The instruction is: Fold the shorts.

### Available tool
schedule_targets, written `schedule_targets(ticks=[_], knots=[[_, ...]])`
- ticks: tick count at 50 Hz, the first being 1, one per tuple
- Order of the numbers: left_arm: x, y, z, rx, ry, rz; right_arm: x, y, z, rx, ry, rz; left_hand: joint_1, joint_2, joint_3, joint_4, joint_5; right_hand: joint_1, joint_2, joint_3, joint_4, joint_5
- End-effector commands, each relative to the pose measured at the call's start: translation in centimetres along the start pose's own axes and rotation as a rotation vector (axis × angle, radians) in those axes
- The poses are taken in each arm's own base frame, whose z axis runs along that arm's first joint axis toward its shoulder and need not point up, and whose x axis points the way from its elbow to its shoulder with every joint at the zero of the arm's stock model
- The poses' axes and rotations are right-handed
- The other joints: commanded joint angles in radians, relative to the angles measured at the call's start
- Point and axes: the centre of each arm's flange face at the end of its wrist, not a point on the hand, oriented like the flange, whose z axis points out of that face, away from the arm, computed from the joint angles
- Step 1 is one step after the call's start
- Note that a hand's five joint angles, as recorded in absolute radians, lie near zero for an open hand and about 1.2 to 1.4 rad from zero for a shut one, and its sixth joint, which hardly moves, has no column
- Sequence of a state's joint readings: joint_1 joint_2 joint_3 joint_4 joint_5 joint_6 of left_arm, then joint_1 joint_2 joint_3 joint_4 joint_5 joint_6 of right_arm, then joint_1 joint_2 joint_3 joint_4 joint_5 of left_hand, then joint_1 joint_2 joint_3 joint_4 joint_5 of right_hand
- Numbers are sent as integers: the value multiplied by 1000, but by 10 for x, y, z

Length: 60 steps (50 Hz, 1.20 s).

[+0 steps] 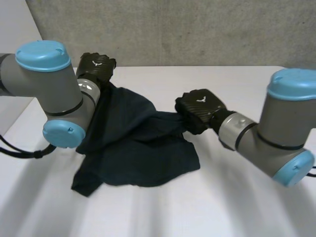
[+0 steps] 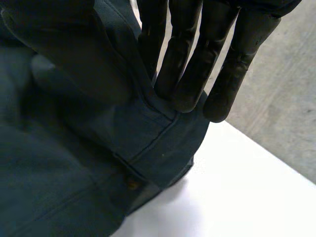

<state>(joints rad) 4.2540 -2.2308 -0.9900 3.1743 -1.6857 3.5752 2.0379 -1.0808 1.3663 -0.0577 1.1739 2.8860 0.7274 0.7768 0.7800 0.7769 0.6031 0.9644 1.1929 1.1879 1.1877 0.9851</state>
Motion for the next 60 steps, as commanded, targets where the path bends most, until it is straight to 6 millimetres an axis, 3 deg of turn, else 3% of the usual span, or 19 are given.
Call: schedule_targets(ticks=[1, 4, 6, 15, 21, 25, 29, 37, 42, 49, 51, 52, 55, 60], knots=[[19, 32, 7, -58, 69, -3, -8, 18, 15, -69, 100, 27, -484, -534, -537, -534, -535, 432, 203, 208, 209, 237], [22, 41, -6, -122, 84, 2, -2, 16, 17, -72, 158, 17, -540, -589, -593, -590, -590, 432, 203, 208, 209, 237], [16, 34, -15, -129, 76, 0, 0, 14, 17, -68, 173, 14, -546, -596, -599, -596, -596, 432, 203, 208, 209, 237], [-26, 17, -80, -190, -25, -68, 1, 11, 15, -68, 178, 11, -505, -555, -558, -555, -555, 432, 203, 208, 209, 237], [-20, 22, -111, -217, 25, -241, -1, 14, 15, -78, 172, 5, -479, -528, -531, -528, -529, 432, 203, 208, 209, 237], [-17, 26, -119, -242, 44, -291, -1, 14, 15, -78, 175, -2, -446, -496, -499, -496, -497, 432, 203, 208, 209, 237], [-17, 32, -116, -258, 41, -293, -1, 14, 14, -80, 177, 0, -361, -411, -414, -411, -412, 432, 203, 208, 209, 237], [-5, 66, -86, -346, 51, -285, -1, 13, 14, -76, 182, 0, -291, -340, -343, -340, -341, 432, 203, 208, 209, 237], [-1, 73, -78, -358, 53, -282, -2, 14, 14, -78, 180, 0, -241, -290, -294, -290, -291, 432, 203, 208, 209, 237], [1, 76, -67, -350, 50, -283, -1, 11, 16, -67, 182, 10, 149, 99, 96, 99, 98, 432, 203, 208, 209, 237], [1, 76, -66, -349, 52, -283, -1, 10, 16, -70, 183, 15, 313, 264, 261, 264, 263, 103, -125, -120, -120, -92], [1, 77, -65, -349, 52, -283, -1, 9, 15, -78, 181, 26, 387, 337, 334, 337, 336, -213, -441, -436, -436, -408], [1, 75, -64, -346, 53, -283, -1, 5, 11, -113, 168, 86, 630, 581, 577, 581, 580, -371, -600, -595, -595, -566], [1, 73, -65, -340, 54, -282, -4, 4, 11, -159, 116, 194, 669, 620, 616, 619, 619, -404, -632, -627, -627, -599]])
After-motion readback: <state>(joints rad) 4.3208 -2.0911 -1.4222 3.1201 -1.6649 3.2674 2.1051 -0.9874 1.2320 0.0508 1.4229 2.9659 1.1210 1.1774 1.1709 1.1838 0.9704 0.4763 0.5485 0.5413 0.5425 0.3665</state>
